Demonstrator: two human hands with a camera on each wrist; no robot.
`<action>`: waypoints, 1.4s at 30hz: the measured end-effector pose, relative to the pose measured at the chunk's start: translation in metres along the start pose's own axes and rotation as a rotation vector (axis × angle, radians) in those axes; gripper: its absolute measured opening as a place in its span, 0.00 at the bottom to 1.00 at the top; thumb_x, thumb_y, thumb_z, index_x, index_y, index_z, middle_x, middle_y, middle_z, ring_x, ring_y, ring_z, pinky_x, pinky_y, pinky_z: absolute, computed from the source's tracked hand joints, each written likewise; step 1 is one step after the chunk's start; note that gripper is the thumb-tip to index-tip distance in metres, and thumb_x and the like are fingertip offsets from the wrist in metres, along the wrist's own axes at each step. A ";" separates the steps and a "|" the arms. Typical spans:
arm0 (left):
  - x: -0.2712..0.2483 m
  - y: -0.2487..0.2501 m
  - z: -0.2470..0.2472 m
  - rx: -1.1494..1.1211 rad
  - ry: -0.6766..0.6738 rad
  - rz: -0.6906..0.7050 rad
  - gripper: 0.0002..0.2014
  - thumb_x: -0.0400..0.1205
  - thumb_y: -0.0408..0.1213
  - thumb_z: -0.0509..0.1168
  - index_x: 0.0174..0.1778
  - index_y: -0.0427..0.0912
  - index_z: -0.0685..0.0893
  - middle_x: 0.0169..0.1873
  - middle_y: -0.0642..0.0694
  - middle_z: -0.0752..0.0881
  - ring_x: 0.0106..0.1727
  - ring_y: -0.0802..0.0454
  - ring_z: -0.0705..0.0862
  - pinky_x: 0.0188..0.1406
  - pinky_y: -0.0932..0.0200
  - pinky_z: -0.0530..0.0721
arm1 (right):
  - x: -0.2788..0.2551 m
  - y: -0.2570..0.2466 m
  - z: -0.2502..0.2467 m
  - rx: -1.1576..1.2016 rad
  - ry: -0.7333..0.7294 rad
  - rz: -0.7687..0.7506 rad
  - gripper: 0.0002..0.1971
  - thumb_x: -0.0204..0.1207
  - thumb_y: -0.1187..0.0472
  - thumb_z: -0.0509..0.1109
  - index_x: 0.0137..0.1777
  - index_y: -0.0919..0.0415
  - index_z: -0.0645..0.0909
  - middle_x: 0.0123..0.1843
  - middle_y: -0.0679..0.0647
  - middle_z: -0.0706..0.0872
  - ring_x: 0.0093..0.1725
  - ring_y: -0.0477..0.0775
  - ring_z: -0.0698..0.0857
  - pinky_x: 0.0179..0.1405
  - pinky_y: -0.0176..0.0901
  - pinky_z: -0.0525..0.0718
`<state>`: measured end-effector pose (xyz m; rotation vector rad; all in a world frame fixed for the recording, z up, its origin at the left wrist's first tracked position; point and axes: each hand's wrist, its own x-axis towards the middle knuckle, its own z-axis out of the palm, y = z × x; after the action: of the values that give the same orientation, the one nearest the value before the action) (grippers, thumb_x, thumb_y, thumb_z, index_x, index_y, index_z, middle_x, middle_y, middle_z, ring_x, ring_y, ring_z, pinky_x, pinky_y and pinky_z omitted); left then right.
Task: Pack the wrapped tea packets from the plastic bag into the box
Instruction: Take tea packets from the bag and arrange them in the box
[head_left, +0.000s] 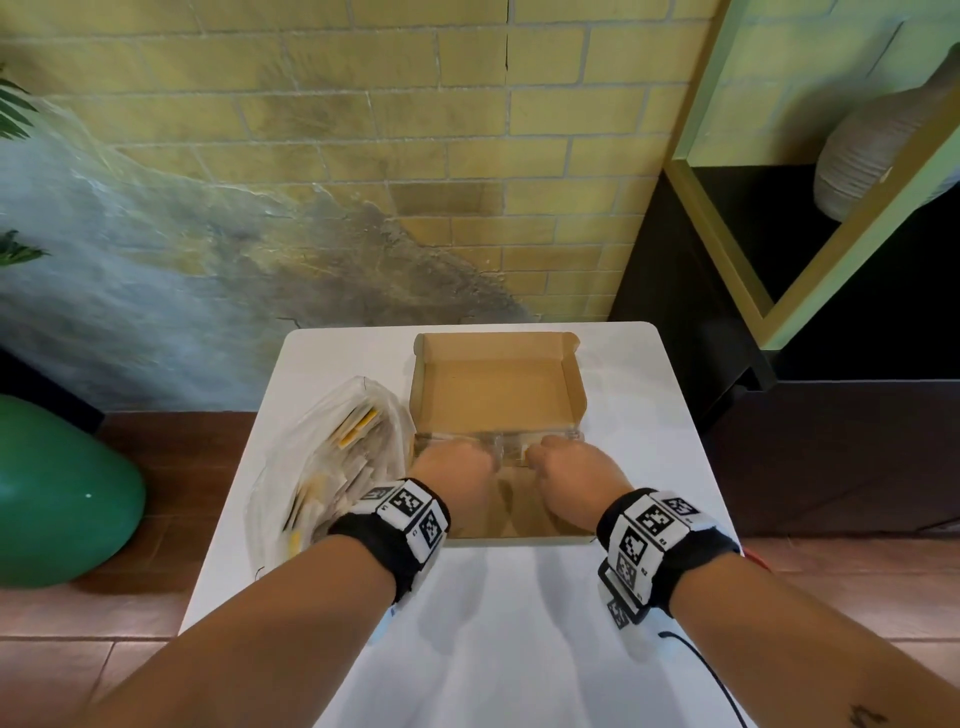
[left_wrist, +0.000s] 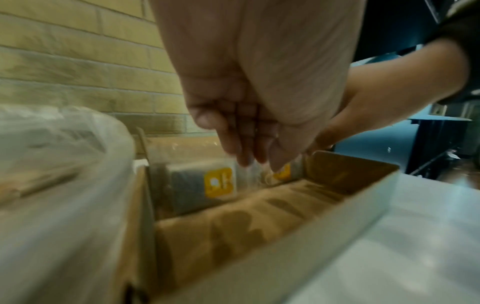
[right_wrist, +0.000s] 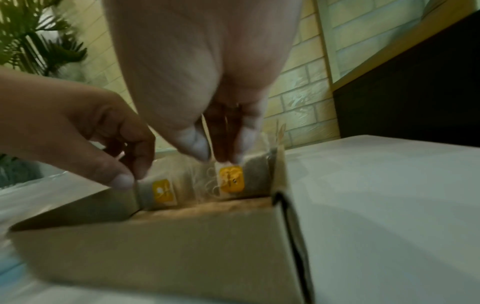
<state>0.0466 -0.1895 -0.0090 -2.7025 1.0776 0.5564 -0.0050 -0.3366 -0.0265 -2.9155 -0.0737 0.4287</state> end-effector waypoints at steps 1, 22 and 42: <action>0.000 0.003 0.004 -0.008 -0.040 0.012 0.12 0.80 0.32 0.56 0.54 0.38 0.82 0.53 0.40 0.85 0.54 0.42 0.84 0.50 0.50 0.84 | 0.000 -0.001 0.004 -0.001 -0.060 0.001 0.15 0.77 0.69 0.57 0.62 0.62 0.76 0.58 0.60 0.80 0.56 0.62 0.82 0.48 0.48 0.78; -0.006 -0.019 0.004 -0.174 0.059 -0.184 0.14 0.80 0.31 0.57 0.62 0.40 0.77 0.58 0.41 0.81 0.58 0.43 0.81 0.54 0.54 0.80 | 0.005 -0.014 0.009 0.227 -0.131 0.113 0.22 0.77 0.67 0.58 0.70 0.55 0.75 0.68 0.56 0.80 0.64 0.58 0.81 0.61 0.45 0.80; -0.081 -0.088 0.036 -0.406 0.028 -0.683 0.26 0.81 0.51 0.60 0.70 0.37 0.68 0.61 0.39 0.81 0.62 0.40 0.80 0.57 0.53 0.76 | -0.022 -0.052 -0.021 0.511 0.039 0.124 0.15 0.77 0.61 0.62 0.62 0.51 0.81 0.56 0.47 0.84 0.55 0.48 0.82 0.56 0.42 0.80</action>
<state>0.0435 -0.0651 -0.0072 -3.1549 -0.0124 0.6514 -0.0211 -0.2909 0.0096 -2.4288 0.1956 0.3475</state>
